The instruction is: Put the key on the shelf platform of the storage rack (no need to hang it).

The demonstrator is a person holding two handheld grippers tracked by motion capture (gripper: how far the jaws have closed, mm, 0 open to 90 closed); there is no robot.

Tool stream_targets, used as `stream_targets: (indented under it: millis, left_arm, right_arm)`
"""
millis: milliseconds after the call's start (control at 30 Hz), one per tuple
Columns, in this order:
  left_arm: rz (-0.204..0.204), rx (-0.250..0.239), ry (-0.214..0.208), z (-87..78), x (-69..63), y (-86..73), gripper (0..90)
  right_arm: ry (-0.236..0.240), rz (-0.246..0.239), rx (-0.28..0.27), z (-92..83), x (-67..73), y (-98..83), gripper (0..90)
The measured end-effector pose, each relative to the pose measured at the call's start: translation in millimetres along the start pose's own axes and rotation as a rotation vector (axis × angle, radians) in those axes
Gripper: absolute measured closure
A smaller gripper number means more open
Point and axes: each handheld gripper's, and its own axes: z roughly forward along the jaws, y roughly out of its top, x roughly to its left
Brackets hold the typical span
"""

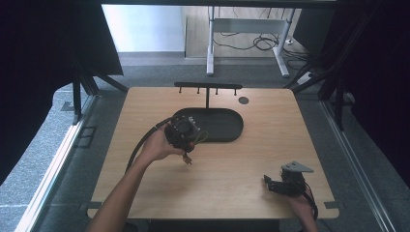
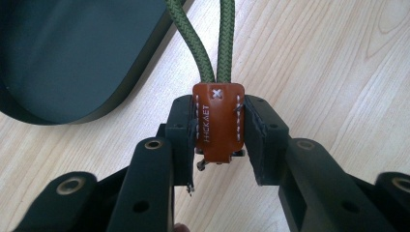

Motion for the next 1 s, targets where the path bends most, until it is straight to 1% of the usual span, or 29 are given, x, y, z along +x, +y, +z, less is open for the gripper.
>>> stream_targets:
  millis: [400,700,1000]
  left_arm:
    - [0.004,0.003,-0.012,6.1,-1.6,-1.9,66.9]
    - [0.006,0.004,-0.013,6.6,-2.1,-2.5,66.9]
    - [0.001,0.014,-0.027,15.1,-1.6,-6.4,66.9]
  right_arm:
    - [-0.01,0.005,0.002,1.6,2.8,1.3,17.2]
    - [-0.009,0.006,0.002,2.0,3.0,1.7,16.7]
    - [-0.006,0.001,0.004,3.3,2.3,2.6,15.4]
